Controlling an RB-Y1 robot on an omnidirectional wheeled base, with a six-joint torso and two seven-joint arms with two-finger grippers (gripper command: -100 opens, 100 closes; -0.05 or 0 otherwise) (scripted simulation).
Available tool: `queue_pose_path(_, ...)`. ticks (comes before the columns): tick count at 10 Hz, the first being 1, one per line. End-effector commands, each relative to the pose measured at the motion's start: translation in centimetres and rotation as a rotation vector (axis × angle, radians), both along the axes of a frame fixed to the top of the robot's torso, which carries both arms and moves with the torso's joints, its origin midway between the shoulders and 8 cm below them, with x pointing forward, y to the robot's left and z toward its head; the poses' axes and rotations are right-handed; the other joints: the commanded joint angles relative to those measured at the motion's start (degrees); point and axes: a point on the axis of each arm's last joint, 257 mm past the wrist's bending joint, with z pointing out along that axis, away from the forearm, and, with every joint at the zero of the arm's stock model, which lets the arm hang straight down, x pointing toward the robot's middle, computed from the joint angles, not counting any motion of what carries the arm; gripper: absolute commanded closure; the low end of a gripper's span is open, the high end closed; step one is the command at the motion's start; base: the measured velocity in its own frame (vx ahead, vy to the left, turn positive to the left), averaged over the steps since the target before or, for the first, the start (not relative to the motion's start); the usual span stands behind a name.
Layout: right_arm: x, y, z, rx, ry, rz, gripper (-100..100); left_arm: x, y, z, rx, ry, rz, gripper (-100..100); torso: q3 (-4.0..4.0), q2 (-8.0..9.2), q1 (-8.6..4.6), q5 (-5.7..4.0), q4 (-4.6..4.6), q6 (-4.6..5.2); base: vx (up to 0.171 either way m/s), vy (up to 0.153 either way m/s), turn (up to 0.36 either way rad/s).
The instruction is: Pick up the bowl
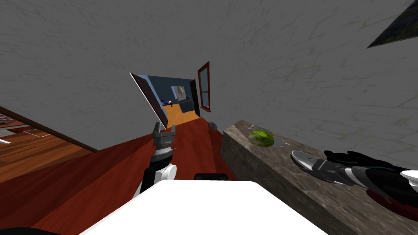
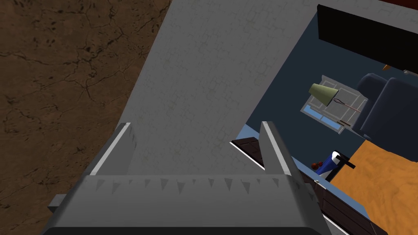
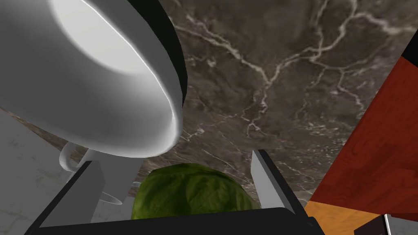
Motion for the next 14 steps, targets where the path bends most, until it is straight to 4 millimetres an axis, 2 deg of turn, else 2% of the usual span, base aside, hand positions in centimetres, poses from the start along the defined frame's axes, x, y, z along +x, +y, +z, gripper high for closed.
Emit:
queue_pose_path(1, -1.5, -1.4, 0.2, -0.03, 0.056, 0.001, -100, 0.0, 0.0, 0.0, 0.0, 0.0, 0.0, 0, 0.0, 0.0, 0.0, 0.0, 0.0, 0.0, 0.071, -0.009, 0.052)
queue_pose_path(4, -4.5, -2.5, -0.2, -0.05, 0.144, -0.004, -100, 0.0, 0.0, 0.0, 0.0, 0.0, 0.0, 0, 0.0, 0.01, -0.08, -0.03, 0.0, 0.01, 0.046, -0.013, 0.037)
queue_pose_path(5, -6.5, -2.4, -1.1, -0.037, 0.188, -0.01, -100, 0.0, 0.0, 0.0, 0.0, 0.0, 0.0, 0, 0.03, 0.06, -0.08, -0.03, 0.01, 0.01, 0.036, -0.016, 0.035)
queue_pose_path(6, -5.3, -2.6, -0.5, -0.045, 0.161, -0.008, -100, 0.0, 0.0, 0.0, 0.0, 0.0, 0.0, 0, 0.04, 0.08, -0.09, -0.04, 0.02, 0.02, 0.017, -0.007, 0.004)
queue_pose_path(7, -5.5, -2.6, -0.6, -0.042, 0.166, -0.008, 0, 0.0, 0.0, 0.0, 0.0, 0.0, 0.0, 0, 0.07, 0.14, -0.06, -0.03, 0.03, 0.01, 0.0, 0.0, 0.0)
queue_pose_path(8, -6.2, -3.0, -1.0, -0.039, 0.167, -0.04, -100, 0.0, 0.0, 0.0, 0.0, 0.0, 0.0, 0, 0.11, 0.19, -0.04, -0.03, 0.04, 0.02, -0.053, -0.013, 0.251)
queue_pose_path(12, -9.2, -4.3, -2.8, -0.029, 0.171, -0.166, -100, 0.0, 0.0, 0.0, 0.0, 0.0, 0.0, 0, 0.43, 0.74, -0.13, -0.05, 0.17, -0.01, -0.136, -0.024, 0.334)
queue_pose_path(13, -8.7, -4.3, -2.6, -0.03, 0.17, -0.145, -100, 0.0, 0.0, 0.0, 0.0, 0.0, 0.0, 0, 0.45, 0.77, -0.15, -0.05, 0.18, 0.0, -0.066, -0.014, 0.065)
queue_pose_path(14, -8.8, -4.3, -2.7, -0.03, 0.17, -0.149, 100, 0.0, 0.0, 0.0, 0.0, 0.0, 0.0, 0, 0.34, 0.56, -0.14, -0.05, 0.15, 0.08, -0.011, -0.002, -0.015)
